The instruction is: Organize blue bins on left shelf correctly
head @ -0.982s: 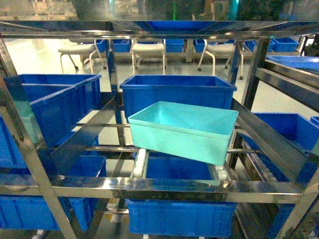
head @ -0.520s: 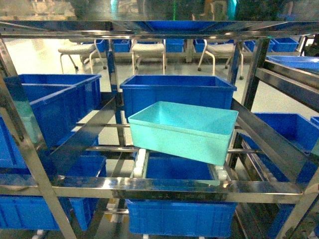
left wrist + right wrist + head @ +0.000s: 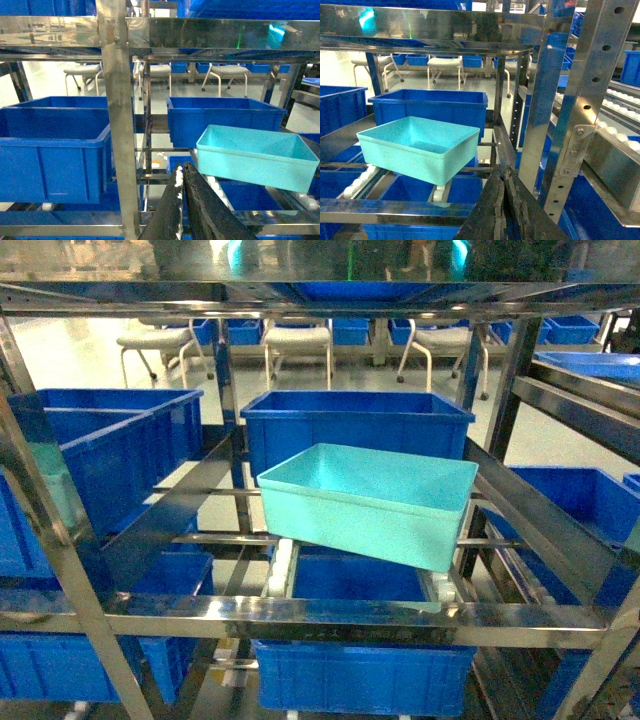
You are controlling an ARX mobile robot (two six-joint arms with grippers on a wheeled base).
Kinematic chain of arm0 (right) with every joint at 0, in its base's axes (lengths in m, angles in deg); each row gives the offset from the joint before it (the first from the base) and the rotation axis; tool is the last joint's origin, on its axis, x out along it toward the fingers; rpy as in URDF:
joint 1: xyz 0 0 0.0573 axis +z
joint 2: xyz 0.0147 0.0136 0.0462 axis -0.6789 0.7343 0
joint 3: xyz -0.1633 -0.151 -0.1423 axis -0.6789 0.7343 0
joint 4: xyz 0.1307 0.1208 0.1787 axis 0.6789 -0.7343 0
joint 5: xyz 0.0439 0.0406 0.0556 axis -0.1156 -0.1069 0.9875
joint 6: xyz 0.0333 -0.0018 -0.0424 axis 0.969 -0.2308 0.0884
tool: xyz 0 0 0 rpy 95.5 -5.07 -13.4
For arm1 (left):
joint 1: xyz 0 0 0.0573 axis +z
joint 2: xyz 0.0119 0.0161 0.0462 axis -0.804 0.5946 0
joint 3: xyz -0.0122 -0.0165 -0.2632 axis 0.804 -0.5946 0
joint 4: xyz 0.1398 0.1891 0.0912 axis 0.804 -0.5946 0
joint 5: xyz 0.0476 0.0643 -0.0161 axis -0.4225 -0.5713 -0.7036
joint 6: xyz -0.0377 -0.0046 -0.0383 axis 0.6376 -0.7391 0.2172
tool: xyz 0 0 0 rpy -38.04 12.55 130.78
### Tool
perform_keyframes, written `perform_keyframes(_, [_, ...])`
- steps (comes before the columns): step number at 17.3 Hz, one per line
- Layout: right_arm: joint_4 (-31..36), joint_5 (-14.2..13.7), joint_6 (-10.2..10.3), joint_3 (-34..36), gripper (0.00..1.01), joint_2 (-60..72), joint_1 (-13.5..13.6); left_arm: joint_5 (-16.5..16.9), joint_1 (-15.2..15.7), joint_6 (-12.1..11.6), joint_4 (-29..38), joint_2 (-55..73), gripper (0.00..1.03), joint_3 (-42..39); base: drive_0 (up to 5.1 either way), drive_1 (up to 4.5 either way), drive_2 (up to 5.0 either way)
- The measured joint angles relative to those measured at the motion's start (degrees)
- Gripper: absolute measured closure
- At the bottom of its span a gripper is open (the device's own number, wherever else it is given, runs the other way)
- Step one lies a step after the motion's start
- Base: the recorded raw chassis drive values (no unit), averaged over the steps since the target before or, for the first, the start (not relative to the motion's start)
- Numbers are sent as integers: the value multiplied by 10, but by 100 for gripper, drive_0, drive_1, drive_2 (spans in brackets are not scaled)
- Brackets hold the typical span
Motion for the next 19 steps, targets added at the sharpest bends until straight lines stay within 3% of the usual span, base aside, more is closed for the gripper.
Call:
perform_keyframes(10, [-106, 0, 0, 0, 99, -106, 0, 0, 0, 0, -112, -113, 101, 0, 0, 0, 0])
perform_keyframes(12, [-212, 0, 0, 0, 99, -187, 0, -1, 0, 0, -170, -157, 101, 0, 0, 0, 0])
perform_keyframes(13, [-198, 0, 0, 0, 99, -202, 0, 0, 0, 0, -226, -197, 101, 0, 0, 0, 0])
perform_keyframes(19, [-210, 0, -1, 0, 99, -202, 0, 0, 0, 0, -223, -214, 101, 0, 0, 0, 0])
